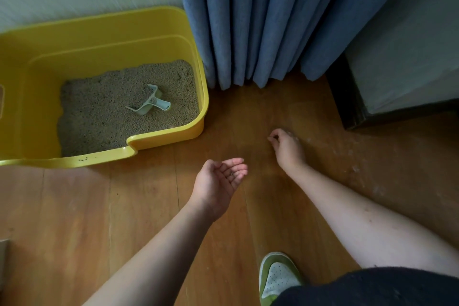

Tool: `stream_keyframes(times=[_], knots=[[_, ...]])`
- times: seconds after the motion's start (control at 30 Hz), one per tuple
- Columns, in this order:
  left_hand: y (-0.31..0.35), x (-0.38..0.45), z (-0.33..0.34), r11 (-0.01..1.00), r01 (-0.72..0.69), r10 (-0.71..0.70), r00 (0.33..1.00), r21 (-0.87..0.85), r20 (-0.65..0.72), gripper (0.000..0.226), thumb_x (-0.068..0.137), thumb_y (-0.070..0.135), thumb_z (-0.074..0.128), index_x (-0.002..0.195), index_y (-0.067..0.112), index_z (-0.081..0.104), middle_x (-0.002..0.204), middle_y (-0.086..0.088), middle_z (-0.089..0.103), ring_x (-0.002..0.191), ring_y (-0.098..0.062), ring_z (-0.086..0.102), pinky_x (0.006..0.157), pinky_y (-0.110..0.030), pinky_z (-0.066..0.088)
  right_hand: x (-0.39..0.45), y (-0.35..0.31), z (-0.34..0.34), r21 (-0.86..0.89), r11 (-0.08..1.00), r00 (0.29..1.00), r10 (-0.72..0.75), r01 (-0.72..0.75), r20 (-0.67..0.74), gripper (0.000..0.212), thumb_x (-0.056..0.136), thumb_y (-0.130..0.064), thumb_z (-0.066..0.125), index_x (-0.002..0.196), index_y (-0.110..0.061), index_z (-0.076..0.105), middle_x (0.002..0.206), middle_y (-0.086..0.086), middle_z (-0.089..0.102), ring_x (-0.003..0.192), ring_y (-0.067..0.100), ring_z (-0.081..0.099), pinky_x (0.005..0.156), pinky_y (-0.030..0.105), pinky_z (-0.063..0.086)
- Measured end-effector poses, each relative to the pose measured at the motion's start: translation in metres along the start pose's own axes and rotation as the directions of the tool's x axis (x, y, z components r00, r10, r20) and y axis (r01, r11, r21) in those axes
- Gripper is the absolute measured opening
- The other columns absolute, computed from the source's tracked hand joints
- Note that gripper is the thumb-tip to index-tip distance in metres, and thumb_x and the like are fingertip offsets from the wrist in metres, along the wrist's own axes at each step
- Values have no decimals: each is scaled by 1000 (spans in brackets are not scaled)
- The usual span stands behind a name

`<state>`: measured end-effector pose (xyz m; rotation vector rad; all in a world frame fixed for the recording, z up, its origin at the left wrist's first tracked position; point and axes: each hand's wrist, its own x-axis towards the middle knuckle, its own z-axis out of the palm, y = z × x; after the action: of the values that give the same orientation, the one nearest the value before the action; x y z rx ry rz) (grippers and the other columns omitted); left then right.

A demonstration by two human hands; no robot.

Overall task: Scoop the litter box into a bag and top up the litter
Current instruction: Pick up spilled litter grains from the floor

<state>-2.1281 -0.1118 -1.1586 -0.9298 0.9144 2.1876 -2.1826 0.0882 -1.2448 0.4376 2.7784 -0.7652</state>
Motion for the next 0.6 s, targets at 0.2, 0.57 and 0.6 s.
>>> stream_keyframes(times=[0.2,0.57,0.6], knots=[[2,-3,-2,1000,-6,6,1000,-5,-1,51,99,18,22,100,-9,66,88,-21,69,79,-25,69,71,-28,59,-20,-14,-22,662,683,952,226,-308,208,37,99,-34,47,133,-19,51,106,-10,57,94,6,54,81,23,45],[-5,-6,0,1000,3,-3,1000,-3,-13,48,98,16,24,102,-8,65,89,-21,70,84,-27,69,76,-29,58,-75,-20,-28,816,-328,853,50,-477,519,25,96,-20,37,72,-13,43,60,0,29,51,11,24,48,23,24],[-5,-7,0,1000,8,-8,1000,-5,-13,48,98,16,24,102,-8,65,89,-21,70,84,-27,69,75,-29,59,-77,-20,-29,813,-329,857,23,-480,515,26,94,-20,35,70,-12,42,60,0,28,51,12,23,48,24,24]])
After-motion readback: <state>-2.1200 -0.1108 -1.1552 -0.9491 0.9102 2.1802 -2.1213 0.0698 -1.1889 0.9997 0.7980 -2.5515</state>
